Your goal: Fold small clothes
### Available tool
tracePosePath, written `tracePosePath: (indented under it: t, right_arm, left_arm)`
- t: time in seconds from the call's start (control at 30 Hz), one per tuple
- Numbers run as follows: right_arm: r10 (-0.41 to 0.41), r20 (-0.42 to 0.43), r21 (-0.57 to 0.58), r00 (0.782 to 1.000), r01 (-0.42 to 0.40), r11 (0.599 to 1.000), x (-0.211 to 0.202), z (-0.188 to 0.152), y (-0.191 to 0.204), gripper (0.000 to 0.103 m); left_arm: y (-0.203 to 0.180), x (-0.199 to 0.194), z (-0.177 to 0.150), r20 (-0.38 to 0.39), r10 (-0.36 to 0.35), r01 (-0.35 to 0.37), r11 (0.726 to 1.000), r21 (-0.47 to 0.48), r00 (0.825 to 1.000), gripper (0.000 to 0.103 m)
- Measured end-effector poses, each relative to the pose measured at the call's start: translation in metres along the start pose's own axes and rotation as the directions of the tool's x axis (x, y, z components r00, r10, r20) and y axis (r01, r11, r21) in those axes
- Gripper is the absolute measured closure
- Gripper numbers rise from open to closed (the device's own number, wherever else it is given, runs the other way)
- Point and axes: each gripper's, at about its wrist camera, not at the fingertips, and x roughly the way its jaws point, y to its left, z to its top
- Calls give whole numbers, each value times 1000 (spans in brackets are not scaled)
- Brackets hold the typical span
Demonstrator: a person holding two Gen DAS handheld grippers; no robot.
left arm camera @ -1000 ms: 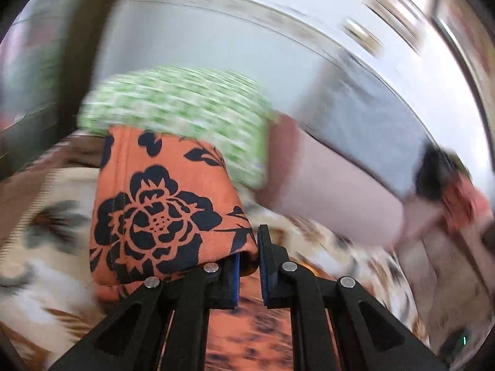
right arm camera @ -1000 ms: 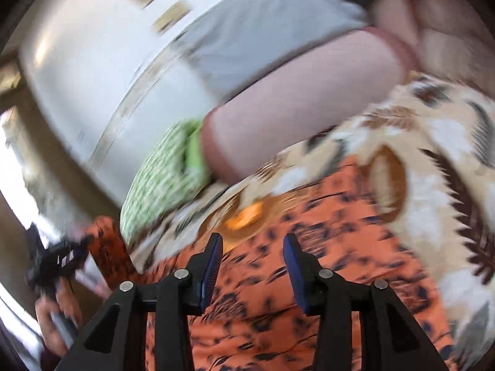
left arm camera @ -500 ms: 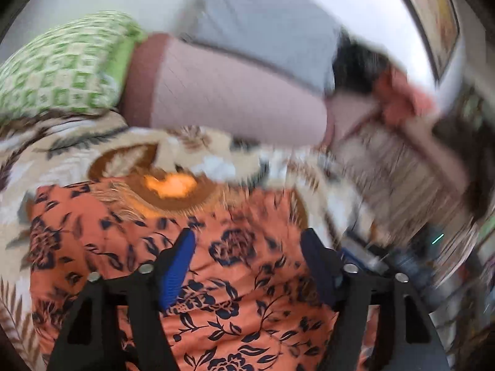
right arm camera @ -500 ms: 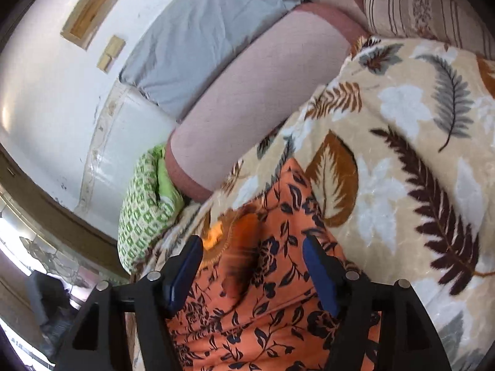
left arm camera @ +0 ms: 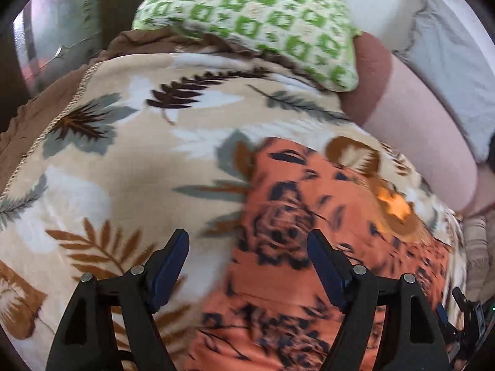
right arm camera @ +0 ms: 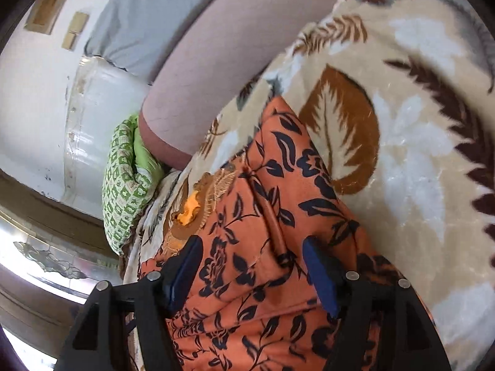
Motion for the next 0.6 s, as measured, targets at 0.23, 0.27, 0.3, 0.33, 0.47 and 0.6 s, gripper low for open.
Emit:
tracePosePath:
  t: [0.23, 0.27, 0.3, 0.33, 0.47, 0.6]
  right_arm:
    - [-50, -46, -81, 998, 46, 996, 33, -2, 11, 43]
    - [-47, -61, -95, 997, 41, 995, 36, -5, 15, 52]
    - [-54, -87, -121, 995, 43, 992, 41, -10, 20, 73]
    - [-81, -108, -161, 991, 63, 985, 47, -16, 27, 75]
    - [-153, -38, -257, 987, 138, 956, 43, -25, 45, 81]
    - [-138, 56, -223, 989, 148, 964, 13, -12, 43, 82]
  left_arm:
    - [1, 14, 0, -36, 100, -100, 995, 22, 994, 24]
    - [2, 16, 0, -40, 108, -107, 994, 20, 993, 24]
    - [2, 17, 0, -45, 121, -120, 992, 27, 992, 24]
    - [1, 18, -1, -48, 137, -135, 990, 44, 989, 24]
    - [-8, 25, -7, -78, 181, -171, 978, 120, 980, 24]
    - [-12, 22, -10, -87, 181, -166, 974, 156, 980, 24]
